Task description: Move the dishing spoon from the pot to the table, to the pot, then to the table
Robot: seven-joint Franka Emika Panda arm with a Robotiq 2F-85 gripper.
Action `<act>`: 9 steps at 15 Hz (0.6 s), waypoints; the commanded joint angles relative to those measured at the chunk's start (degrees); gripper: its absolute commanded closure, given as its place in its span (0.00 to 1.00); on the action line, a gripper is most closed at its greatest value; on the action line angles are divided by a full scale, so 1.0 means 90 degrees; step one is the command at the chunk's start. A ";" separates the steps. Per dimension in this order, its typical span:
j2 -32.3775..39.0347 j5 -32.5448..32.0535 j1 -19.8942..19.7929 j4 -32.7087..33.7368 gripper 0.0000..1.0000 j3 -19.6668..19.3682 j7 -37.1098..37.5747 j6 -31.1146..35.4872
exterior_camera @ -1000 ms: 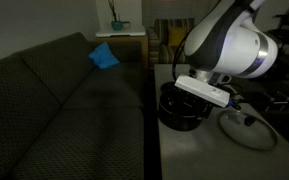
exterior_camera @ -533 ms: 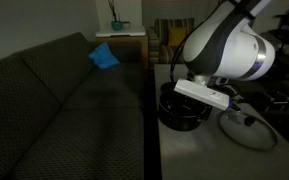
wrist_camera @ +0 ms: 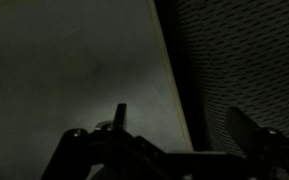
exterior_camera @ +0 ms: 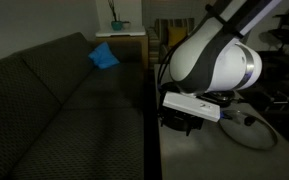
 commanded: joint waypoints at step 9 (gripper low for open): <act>0.0306 -0.0373 -0.0109 0.0697 0.00 -0.0417 0.0282 -0.0269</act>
